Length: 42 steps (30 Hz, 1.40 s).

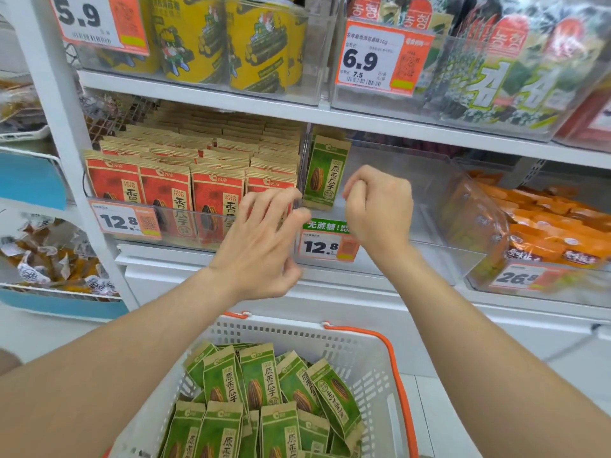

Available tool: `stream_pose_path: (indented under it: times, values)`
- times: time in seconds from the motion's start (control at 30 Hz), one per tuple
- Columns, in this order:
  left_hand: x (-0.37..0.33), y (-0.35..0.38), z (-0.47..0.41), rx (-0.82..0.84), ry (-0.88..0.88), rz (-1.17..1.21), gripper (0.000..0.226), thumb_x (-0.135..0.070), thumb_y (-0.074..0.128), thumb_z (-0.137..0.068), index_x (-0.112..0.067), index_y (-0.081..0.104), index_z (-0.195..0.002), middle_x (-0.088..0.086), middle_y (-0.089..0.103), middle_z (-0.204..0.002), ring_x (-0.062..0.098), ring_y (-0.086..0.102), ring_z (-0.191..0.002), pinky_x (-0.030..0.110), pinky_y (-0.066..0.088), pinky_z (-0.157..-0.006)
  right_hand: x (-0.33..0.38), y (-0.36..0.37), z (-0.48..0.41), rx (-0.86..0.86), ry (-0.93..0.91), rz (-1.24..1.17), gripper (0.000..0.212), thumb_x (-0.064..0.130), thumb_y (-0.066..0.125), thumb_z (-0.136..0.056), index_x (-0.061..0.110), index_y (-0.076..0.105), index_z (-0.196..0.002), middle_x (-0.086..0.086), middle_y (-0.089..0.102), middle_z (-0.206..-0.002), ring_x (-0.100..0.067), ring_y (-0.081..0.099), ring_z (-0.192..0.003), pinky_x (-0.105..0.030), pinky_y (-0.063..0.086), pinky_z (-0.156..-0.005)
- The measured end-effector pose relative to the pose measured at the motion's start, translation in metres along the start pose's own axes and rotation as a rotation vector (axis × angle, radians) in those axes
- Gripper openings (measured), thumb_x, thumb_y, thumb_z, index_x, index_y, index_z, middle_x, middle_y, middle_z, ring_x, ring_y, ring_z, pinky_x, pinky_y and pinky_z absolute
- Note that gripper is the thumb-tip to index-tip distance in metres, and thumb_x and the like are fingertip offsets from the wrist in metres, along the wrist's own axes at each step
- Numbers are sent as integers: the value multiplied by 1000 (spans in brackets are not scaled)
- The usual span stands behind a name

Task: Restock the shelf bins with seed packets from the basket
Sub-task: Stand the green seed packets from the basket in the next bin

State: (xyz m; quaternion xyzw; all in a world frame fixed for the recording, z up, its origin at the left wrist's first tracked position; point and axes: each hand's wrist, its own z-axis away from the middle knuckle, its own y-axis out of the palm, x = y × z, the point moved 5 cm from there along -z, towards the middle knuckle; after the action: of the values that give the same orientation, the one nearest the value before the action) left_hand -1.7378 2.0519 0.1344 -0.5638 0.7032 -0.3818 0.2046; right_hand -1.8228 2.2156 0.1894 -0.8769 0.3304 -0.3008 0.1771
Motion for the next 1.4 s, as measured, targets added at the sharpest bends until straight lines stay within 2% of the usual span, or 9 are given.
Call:
stream_pose_path:
  times: [0.23, 0.4, 0.53, 0.67, 0.93, 1.07, 1.17, 1.3, 1.4]
  values:
    - [-26, 19, 35, 113, 125, 19, 23, -24, 56, -73, -14, 49, -92, 8, 54, -88, 31, 47, -81, 43, 34, -72, 11, 19, 110, 355, -582, 138, 20, 20, 45, -80, 15, 55, -63, -3, 56, -55, -32, 53, -44, -29, 31, -44]
    - [-52, 54, 71, 730, 227, -5, 21, -26, 47, -95, -19, 54, -114, 6, 70, -100, 32, 64, -97, 42, 42, -89, -50, 73, 205, 1187, -211, 375, 17, 16, 48, -92, 15, 62, -82, -13, 66, -88, -38, 63, -80, -35, 41, -63]
    - [-72, 67, 92, 1000, 302, 55, 24, -22, 44, -100, -18, 56, -121, 11, 69, -106, 33, 61, -87, 43, 53, -87, -91, 91, 271, 1442, 159, 362, 9, 9, 52, -94, 12, 60, -90, -7, 60, -91, -26, 58, -86, -31, 46, -67]
    - [-79, 84, 113, 1232, 289, 118, 28, -24, 46, -101, -17, 62, -123, 8, 67, -108, 29, 66, -92, 42, 58, -78, -110, 101, 316, 1549, 330, 319, 12, 25, 65, -97, 14, 63, -94, -2, 62, -92, -23, 63, -89, -26, 47, -65]
    - [-79, 93, 119, 1348, 235, 155, 32, -26, 47, -103, -17, 63, -129, 7, 67, -117, 28, 68, -101, 43, 60, -83, -116, 99, 340, 1577, 302, 491, 89, 45, 75, -91, 2, 30, -155, -17, 37, -151, -36, 38, -141, -44, 43, -114]
    - [-77, 96, 120, 1356, 221, 173, 37, -21, 56, -102, -19, 57, -139, 4, 66, -121, 26, 67, -105, 41, 60, -87, -99, 94, 316, 1571, 611, 91, 31, 49, 68, -89, 24, 65, -107, -1, 66, -103, -23, 66, -106, -33, 53, -88]
    - [-74, 97, 115, 1284, 229, 206, 72, -28, 75, -93, -24, 37, -154, 3, 52, -142, 28, 57, -124, 47, 53, -101, -80, 85, 279, 1546, 719, -176, 28, 39, 59, -97, 19, 67, -78, 5, 65, -66, -16, 60, -61, -28, 50, -63]
    - [-68, 85, 95, 1109, 250, 217, 87, -48, 84, -82, -25, 39, -153, -2, 44, -153, 23, 37, -143, 45, 33, -116, -62, 70, 232, 1529, 762, -397, 22, 23, 53, -106, 10, 69, -99, 2, 72, -78, -13, 65, -65, -26, 50, -61]
    - [-62, 72, 76, 1002, 107, 398, 61, -52, 82, -83, -24, 52, -129, -2, 61, -124, 23, 55, -118, 40, 41, -97, -47, 62, 206, 1542, 740, -516, 21, 18, 49, -110, 9, 67, -115, -13, 73, -110, -26, 69, -101, -47, 55, -95]
